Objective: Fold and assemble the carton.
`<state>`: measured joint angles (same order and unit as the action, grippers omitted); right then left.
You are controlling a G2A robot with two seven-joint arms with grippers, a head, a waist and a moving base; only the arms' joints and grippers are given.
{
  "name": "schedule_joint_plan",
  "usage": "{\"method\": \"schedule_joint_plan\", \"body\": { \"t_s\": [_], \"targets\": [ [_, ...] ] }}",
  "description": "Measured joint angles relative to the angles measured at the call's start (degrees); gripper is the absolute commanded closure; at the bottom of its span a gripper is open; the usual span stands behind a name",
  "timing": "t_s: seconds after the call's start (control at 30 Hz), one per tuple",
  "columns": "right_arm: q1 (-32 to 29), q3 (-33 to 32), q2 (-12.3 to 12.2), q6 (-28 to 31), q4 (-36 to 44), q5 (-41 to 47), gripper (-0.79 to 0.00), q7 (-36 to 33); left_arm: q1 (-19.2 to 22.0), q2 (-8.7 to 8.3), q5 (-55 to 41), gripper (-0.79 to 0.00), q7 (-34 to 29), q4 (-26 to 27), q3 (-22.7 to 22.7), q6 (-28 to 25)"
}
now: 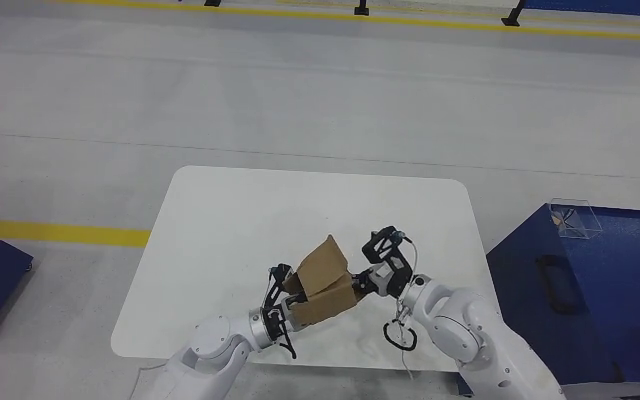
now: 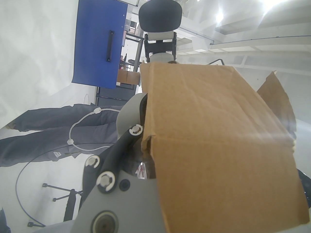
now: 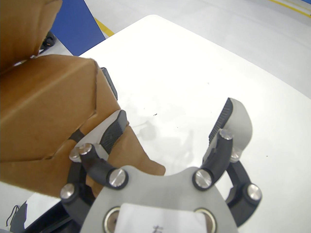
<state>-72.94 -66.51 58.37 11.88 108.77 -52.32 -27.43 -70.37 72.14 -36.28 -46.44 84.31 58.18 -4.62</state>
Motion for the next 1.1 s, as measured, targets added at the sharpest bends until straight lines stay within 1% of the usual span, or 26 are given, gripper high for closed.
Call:
{"method": "schedule_joint_plan", "body": {
  "t_s": [0.13,0.27,0.33,0.4,0.47,0.57,0.67,0.87,1.1],
  "targets": [
    [-0.9,-3.4,-0.3,0.6,0.0,3.1,-0.785,-0.3,0.0,0.0,0.0,0.0,-0.1,0.0,0.1,0.1],
    [-2.5,-9.0,-0.8,1.5,-1.4,8.2,-0.785,-1.3,-0.1,-0.02,-1.4,0.0,-1.3,0.2,0.6,0.3],
    [-3.6,-11.3,-1.1,1.8,-2.4,10.7,-0.785,-2.6,-0.1,-0.04,-2.6,0.0,-2.4,0.2,0.9,0.5],
    [-4.7,-13.0,-1.2,2.6,-4.0,14.9,-0.785,-5.9,-0.1,-0.08,-3.6,0.0,-3.4,0.0,1.3,0.4],
    [-5.2,-13.6,-1.3,3.9,-6.0,20.4,-0.785,-9.6,-0.2,-0.11,-3.9,0.0,-4.0,-0.2,1.5,0.3],
    [-5.4,-12.5,-1.3,5.7,-8.1,24.7,-0.785,-13.7,-0.1,-0.11,-4.1,0.0,-4.3,-0.3,1.6,0.5],
    [-5.4,-10.7,-1.1,7.9,-8.8,29.9,-0.785,-15.9,0.2,-0.07,-4.1,0.0,-4.3,-0.4,1.5,0.9],
    [-4.7,-10.8,-1.1,10.9,-8.8,38.6,-0.785,-18.0,0.8,0.11,-3.8,0.0,-4.1,-0.5,0.9,1.6],
    [-5.1,-12.7,-1.4,12.5,-7.8,40.5,-0.785,-17.0,1.2,0.18,-2.9,0.0,-4.6,-0.9,0.3,2.0]
  ]
}}
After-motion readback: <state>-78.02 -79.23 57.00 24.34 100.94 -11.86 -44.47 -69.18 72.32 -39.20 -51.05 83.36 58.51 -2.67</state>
